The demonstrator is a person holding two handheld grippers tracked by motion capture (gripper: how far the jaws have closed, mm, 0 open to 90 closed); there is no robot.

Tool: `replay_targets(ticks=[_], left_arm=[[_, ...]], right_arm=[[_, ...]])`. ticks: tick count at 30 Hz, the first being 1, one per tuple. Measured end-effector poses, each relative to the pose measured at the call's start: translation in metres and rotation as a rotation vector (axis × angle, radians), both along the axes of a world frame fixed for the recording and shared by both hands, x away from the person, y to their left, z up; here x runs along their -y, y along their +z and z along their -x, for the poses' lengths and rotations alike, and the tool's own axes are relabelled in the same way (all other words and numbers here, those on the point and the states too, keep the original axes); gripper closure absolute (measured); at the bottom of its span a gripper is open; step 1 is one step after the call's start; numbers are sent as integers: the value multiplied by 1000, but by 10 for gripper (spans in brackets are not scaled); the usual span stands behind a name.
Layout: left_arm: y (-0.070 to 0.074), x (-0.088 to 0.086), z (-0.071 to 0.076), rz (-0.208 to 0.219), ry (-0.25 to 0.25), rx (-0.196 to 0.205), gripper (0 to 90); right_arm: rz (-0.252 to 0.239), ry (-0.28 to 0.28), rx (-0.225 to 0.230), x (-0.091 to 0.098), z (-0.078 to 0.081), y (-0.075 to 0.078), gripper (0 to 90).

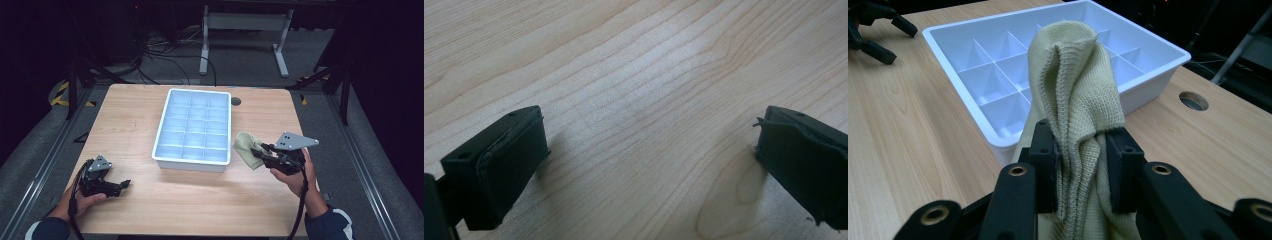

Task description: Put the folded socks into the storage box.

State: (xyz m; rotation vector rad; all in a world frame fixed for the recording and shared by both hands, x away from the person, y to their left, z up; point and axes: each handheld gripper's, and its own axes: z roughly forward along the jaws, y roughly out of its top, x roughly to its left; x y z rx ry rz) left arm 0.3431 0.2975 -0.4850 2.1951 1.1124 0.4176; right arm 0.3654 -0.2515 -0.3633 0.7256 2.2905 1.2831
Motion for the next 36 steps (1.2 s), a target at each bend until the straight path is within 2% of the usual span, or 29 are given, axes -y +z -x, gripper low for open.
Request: replay_targets(ticks=[14, 21, 32, 36], left_arm=[[0, 0, 0, -1, -1, 2, 4], [0, 0, 0, -1, -1, 2, 4], [0, 0, 0, -1, -1, 1, 4], [0, 0, 0, 0, 0, 0, 4]], right_arm=[[37, 3, 11, -25, -17, 10, 706], [66, 28, 29, -41, -24, 15, 716], [98, 40, 22, -62, -35, 14, 716], [125, 46, 15, -75, -40, 12, 716]])
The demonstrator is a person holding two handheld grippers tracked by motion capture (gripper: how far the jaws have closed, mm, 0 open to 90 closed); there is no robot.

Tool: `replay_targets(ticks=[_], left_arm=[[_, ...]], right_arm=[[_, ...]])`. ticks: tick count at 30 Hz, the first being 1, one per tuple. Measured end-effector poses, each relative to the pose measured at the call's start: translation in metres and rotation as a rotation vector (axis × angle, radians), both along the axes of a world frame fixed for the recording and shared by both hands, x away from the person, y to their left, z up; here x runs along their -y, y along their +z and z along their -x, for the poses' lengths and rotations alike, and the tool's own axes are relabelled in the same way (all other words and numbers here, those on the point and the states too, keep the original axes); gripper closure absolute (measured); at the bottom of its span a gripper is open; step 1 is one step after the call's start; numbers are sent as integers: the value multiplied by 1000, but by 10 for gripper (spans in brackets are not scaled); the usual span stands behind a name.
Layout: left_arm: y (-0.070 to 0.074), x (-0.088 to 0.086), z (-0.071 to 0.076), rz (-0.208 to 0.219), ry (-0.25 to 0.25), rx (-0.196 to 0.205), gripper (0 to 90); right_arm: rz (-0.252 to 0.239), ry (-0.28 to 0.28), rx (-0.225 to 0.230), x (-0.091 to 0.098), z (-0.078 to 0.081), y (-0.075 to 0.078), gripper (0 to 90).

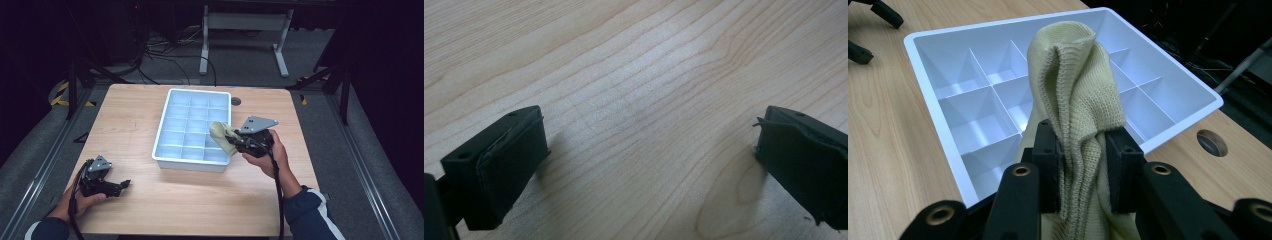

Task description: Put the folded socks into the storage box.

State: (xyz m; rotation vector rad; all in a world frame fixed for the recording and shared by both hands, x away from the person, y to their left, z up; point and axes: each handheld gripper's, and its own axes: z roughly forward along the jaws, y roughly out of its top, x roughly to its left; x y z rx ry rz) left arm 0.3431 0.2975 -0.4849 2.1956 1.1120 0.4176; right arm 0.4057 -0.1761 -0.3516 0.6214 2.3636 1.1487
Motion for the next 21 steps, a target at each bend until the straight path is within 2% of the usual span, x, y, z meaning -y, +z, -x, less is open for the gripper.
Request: replay_targets(ticks=[7, 15, 19, 21], left_arm=[[0, 0, 0, 0, -1, 1, 4], [0, 0, 0, 0, -1, 1, 4], [0, 0, 0, 0, -2, 1, 4], [0, 0, 0, 0, -2, 1, 4]], right_arm=[[28, -13, -14, -17, -13, -6, 717], [129, -24, -20, -40, -27, -19, 723], [191, -41, -16, -44, -32, -25, 722], [206, -38, -24, -45, -34, -27, 723]])
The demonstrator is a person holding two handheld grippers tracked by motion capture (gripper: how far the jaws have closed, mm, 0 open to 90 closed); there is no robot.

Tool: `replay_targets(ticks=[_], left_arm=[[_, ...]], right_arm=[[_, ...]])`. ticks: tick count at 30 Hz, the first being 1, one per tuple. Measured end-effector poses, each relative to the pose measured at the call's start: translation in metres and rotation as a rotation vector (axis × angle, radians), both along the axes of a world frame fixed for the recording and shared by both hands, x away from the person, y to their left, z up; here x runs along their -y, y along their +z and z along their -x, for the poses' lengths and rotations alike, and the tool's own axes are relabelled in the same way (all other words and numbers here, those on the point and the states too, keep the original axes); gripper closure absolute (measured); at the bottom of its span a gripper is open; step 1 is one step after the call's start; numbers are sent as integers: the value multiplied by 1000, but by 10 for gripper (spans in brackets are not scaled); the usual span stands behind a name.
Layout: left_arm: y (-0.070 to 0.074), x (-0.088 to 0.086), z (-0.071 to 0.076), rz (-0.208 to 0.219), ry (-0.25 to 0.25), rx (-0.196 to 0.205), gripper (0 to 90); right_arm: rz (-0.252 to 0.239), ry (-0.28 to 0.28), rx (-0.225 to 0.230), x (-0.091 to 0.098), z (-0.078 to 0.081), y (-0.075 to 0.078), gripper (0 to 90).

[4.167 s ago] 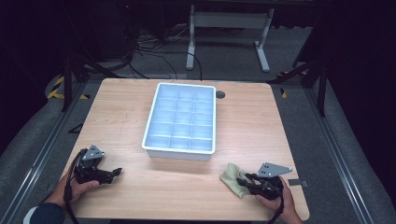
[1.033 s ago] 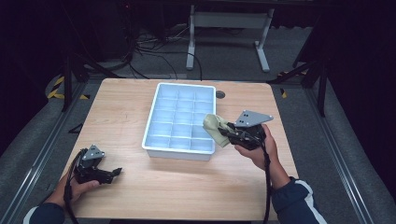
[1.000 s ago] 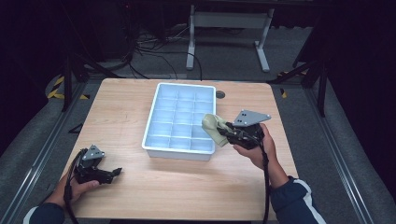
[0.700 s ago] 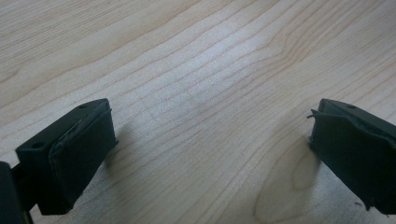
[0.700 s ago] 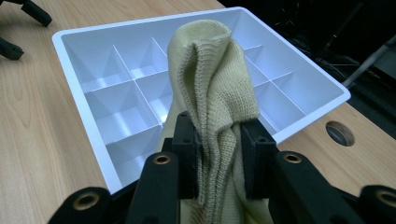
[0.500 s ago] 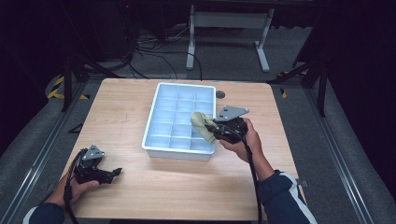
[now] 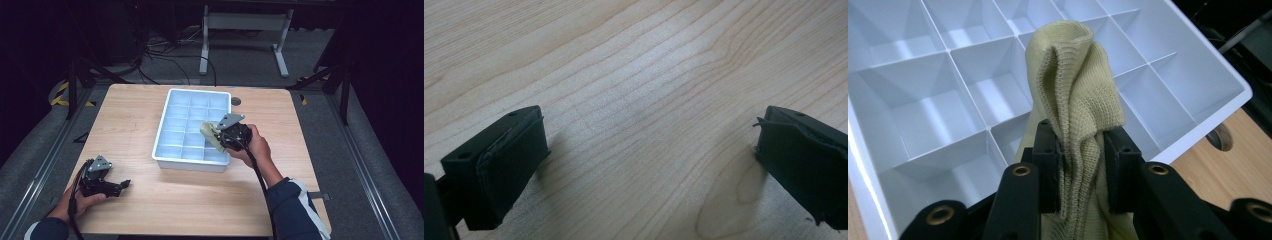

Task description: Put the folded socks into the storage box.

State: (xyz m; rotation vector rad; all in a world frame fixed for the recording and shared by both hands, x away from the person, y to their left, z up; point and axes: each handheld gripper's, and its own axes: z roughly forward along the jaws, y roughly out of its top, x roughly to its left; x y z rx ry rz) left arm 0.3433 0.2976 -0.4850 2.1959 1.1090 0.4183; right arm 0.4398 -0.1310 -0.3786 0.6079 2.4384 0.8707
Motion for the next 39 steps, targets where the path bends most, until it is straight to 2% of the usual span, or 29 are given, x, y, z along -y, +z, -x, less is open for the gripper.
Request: replay_targets(ticks=[5, 7, 10, 14, 17, 19, 24, 26, 28, 31, 38, 39], left_arm=[[0, 0, 0, 0, 0, 0, 4], [0, 0, 0, 0, 0, 0, 4], [0, 0, 0, 0, 0, 0, 4], [0, 0, 0, 1, 1, 0, 4], [0, 0, 0, 1, -1, 0, 4], [0, 0, 0, 0, -1, 0, 4], [0, 0, 0, 1, -2, 0, 4], [0, 0, 0, 1, -2, 0, 4], [0, 0, 0, 1, -3, -1, 4], [0, 0, 0, 1, -3, 0, 4], [0, 0, 0, 1, -3, -2, 4], [0, 0, 0, 1, -3, -1, 4]], right_arm=[[71, 3, -37, -3, -5, -7, 723], [113, 7, -50, -4, -7, -10, 723], [139, 12, -49, -5, -8, -11, 723], [178, 38, -68, -9, -9, -12, 723], [233, 75, -103, -17, -9, -15, 722], [273, 83, -102, -21, -9, -15, 722], [295, 92, -156, -25, -17, -14, 722], [301, 95, -164, -26, -19, -13, 722], [347, 105, -174, -31, -21, -13, 722], [371, 103, -192, -34, -23, -13, 721], [455, 88, -186, -45, -25, -19, 717], [455, 88, -186, -45, -25, -19, 717]])
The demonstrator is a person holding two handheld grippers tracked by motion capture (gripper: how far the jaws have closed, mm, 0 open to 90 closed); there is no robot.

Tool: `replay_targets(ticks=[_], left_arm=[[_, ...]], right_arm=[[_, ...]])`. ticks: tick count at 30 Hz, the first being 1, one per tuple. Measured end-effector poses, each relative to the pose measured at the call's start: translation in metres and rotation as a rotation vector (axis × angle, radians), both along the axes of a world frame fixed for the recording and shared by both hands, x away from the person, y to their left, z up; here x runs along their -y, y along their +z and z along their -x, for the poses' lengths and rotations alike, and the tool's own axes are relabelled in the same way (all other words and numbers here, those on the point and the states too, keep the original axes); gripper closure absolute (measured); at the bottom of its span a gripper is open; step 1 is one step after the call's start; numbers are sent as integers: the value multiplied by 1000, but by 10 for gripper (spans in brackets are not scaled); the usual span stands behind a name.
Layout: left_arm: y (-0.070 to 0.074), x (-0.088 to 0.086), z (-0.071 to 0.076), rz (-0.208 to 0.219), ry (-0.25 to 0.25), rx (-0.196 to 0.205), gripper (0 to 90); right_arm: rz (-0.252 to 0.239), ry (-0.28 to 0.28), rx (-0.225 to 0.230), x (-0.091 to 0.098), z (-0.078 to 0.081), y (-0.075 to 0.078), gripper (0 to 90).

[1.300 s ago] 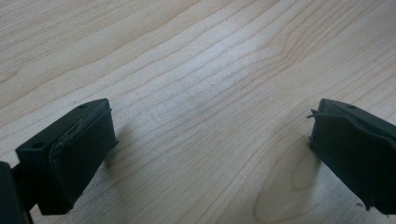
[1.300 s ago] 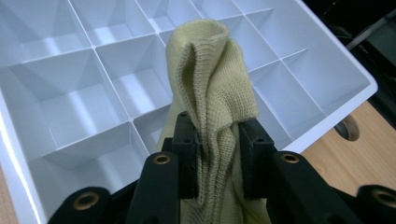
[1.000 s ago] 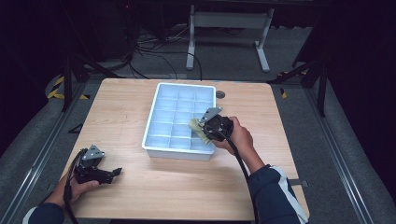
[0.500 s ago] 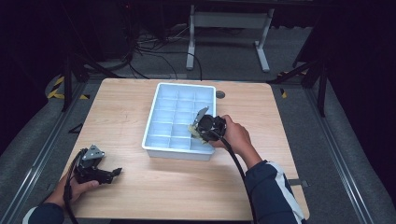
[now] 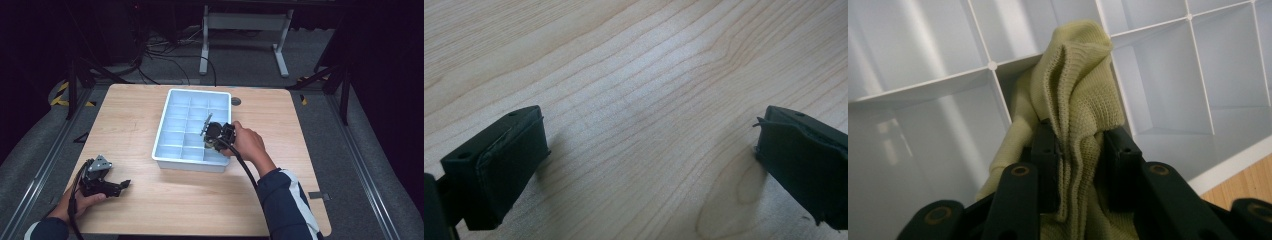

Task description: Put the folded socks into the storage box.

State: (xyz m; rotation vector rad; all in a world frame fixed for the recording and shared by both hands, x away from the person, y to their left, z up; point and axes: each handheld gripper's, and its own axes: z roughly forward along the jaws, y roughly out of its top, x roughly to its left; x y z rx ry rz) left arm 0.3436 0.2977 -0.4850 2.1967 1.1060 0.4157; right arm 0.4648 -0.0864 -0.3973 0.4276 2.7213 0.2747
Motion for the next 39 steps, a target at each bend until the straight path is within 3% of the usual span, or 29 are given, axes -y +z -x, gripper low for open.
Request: replay_targets(ticks=[4, 9, 12, 14, 16, 18, 21, 24, 30, 39], left_arm=[[0, 0, 0, 0, -2, 0, 4], [0, 0, 0, 0, -2, 0, 4], [0, 0, 0, 0, -1, -2, 4], [0, 0, 0, -1, -2, 1, 4], [0, 0, 0, -1, -2, 1, 4], [0, 0, 0, -1, -3, 3, 4], [0, 0, 0, -1, -1, 0, 4], [0, 0, 0, -1, -3, 2, 4], [0, 0, 0, 0, -2, 0, 4], [0, 0, 0, 0, -2, 0, 4]], right_arm=[[-13, -6, -46, -1, -4, -1, 716], [-19, -10, -68, -1, -6, -1, 714], [-36, -10, -133, 0, -9, -3, 710], [1, 15, -186, -5, -10, -6, 702], [43, 31, -176, -10, -9, -10, 702], [44, 32, -174, -11, -9, -11, 702], [9, 14, -199, -5, -13, -15, 700], [9, 12, -201, -5, -13, -16, 697], [21, 11, -191, -6, -12, -17, 685], [-10, 3, -171, -3, -10, -13, 657]])
